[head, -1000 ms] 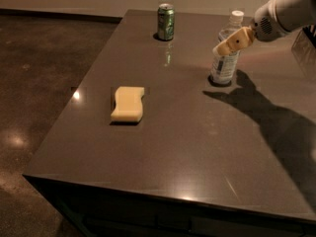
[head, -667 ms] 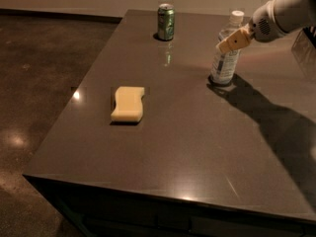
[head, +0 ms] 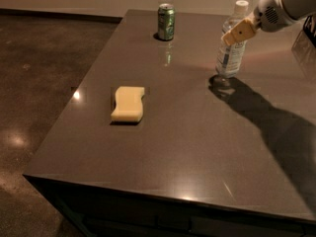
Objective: Knock blue plastic bottle over
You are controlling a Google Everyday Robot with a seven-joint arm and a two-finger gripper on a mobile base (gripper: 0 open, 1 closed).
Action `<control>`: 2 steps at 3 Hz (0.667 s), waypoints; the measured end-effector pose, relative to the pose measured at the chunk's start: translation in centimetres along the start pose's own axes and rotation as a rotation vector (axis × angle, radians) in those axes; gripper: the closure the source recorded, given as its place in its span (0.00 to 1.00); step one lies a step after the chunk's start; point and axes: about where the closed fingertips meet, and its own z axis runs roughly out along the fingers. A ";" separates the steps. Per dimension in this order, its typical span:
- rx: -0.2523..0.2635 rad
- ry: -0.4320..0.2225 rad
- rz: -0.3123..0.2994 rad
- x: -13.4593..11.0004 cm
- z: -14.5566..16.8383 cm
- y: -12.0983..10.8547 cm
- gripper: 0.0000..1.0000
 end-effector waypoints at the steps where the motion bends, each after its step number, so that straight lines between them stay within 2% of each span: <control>1: 0.011 0.142 -0.081 -0.5 -2.2 0.7 1.00; 2: -0.014 0.323 -0.175 0.8 -2.4 1.5 1.00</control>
Offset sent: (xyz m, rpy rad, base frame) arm -0.0783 -0.0226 0.0032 -0.5469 0.4539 0.2001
